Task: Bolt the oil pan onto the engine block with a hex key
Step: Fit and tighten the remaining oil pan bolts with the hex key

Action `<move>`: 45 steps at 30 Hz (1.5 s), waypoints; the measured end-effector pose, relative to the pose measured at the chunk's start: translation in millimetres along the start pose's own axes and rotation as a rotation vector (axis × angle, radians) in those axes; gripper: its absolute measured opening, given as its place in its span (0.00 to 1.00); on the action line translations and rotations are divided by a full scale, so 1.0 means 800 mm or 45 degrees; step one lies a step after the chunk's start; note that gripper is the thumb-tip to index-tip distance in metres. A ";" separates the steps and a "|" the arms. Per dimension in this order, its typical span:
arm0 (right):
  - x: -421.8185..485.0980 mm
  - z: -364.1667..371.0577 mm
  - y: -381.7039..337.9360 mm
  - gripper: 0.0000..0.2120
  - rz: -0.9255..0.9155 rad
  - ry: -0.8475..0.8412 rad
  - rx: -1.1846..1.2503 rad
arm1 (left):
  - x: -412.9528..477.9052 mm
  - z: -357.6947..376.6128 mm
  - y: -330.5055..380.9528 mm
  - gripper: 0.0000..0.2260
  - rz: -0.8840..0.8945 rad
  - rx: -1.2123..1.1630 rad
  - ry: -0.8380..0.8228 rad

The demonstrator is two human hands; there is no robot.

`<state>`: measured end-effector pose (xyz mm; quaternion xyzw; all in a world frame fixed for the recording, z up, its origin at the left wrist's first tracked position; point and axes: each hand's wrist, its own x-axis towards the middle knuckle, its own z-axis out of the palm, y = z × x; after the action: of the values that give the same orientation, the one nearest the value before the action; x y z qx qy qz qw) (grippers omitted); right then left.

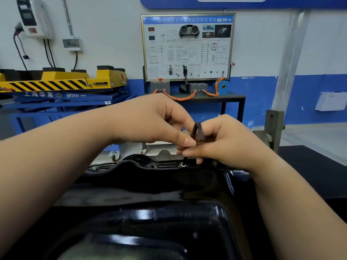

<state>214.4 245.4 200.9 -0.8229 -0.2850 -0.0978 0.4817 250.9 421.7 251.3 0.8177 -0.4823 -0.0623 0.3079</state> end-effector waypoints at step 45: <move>0.003 0.004 0.004 0.12 -0.041 0.073 0.038 | -0.001 -0.003 -0.003 0.08 -0.078 -0.060 0.008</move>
<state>217.8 248.1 198.2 -0.8078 -0.2856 -0.1249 0.5002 253.2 423.9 251.7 0.8247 -0.4547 -0.0807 0.3266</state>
